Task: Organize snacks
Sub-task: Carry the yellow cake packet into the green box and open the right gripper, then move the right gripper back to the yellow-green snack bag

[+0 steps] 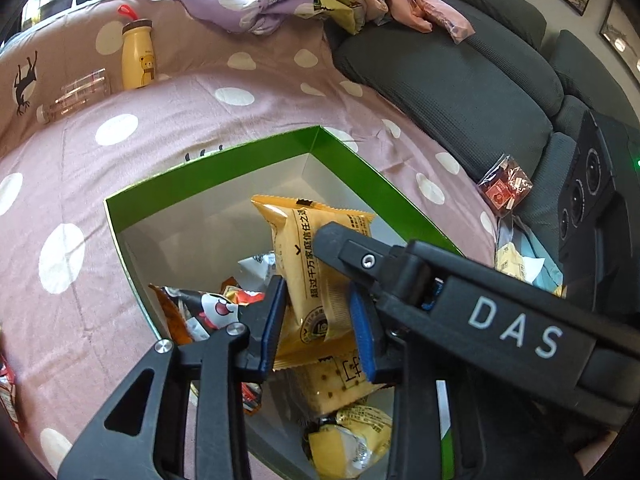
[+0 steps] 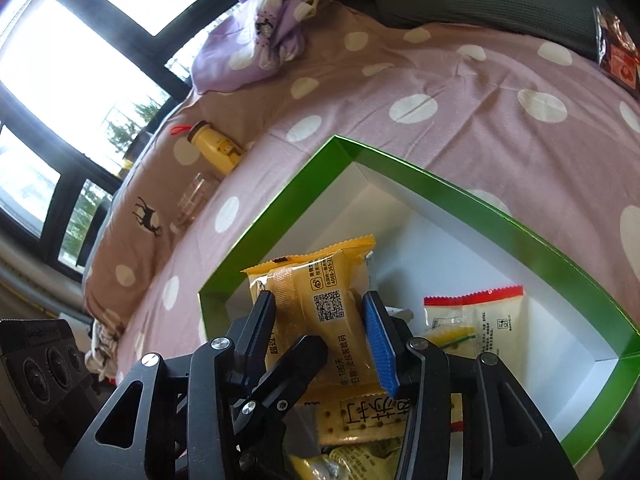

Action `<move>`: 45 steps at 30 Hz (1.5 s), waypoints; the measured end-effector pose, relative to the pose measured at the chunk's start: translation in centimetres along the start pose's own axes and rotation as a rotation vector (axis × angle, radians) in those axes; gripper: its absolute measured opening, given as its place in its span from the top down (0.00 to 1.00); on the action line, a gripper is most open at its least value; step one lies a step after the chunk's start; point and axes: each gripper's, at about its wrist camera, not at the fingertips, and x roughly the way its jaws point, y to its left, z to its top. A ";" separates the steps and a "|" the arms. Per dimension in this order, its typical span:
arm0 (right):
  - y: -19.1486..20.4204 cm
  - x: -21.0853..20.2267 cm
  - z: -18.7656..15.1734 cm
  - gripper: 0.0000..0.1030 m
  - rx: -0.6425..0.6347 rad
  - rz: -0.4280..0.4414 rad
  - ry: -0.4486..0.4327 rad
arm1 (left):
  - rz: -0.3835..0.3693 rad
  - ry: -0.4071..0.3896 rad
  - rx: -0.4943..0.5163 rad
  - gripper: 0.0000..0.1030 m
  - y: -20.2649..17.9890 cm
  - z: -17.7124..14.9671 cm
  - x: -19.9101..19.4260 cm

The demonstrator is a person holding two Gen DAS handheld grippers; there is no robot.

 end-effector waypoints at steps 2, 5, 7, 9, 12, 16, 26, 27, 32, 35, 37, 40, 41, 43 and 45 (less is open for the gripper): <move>0.0 0.0 0.0 0.54 0.003 -0.006 0.004 | -0.005 0.002 -0.014 0.68 0.2 -0.1 0.2; 0.0 0.1 0.0 0.54 0.009 -0.006 0.009 | -0.005 0.004 -0.039 0.69 0.4 -0.3 0.1; 0.2 0.0 -0.1 0.54 0.001 -0.013 0.006 | 0.001 -0.005 -0.043 0.69 0.5 -0.4 -0.2; 0.6 -0.2 -0.2 0.54 -0.016 -0.027 -0.007 | 0.019 -0.029 -0.033 0.68 0.5 -0.5 -1.0; 1.1 -0.8 -0.4 0.54 -0.032 -0.021 -0.038 | 0.039 -0.067 -0.025 0.66 0.7 -0.8 -2.6; 2.0 -1.3 -0.6 0.54 -0.056 0.004 -0.070 | 0.066 -0.114 -0.037 0.50 1.5 -1.2 -5.2; 5.3 -1.9 -1.9 0.29 -0.161 0.047 -0.100 | 0.129 -0.252 -0.163 0.18 5.5 -4.2 -13.4; 5.8 -1.9 -2.1 0.25 -0.177 0.047 -0.101 | 0.154 -0.270 -0.180 0.17 6.1 -4.8 -14.3; 8.0 -2.0 -3.4 0.21 -0.231 0.133 -0.072 | 0.303 -0.302 -0.243 0.14 8.9 -8.1 -18.0; 9.9 -2.2 -4.5 0.18 -0.264 0.265 -0.050 | 0.368 -0.298 -0.311 0.14 11.0 -10.1 -19.6; 11.3 -2.1 -5.4 0.10 -0.298 0.314 -0.040 | 0.398 -0.297 -0.366 0.14 12.3 -11.6 -20.5; 13.4 -1.3 -6.9 0.10 -0.357 0.340 0.006 | 0.446 -0.297 -0.428 0.14 14.3 -13.8 -21.4; 14.0 -0.8 -7.4 0.10 -0.371 0.341 0.024 | 0.465 -0.296 -0.455 0.14 15.0 -14.4 -21.5; 15.2 0.3 -8.5 0.10 -0.404 0.334 0.062 | 0.491 -0.277 -0.499 0.14 16.4 -15.4 -21.5; 16.4 1.5 -9.7 0.10 -0.438 0.326 0.111 | 0.522 -0.254 -0.534 0.14 17.7 -16.0 -21.4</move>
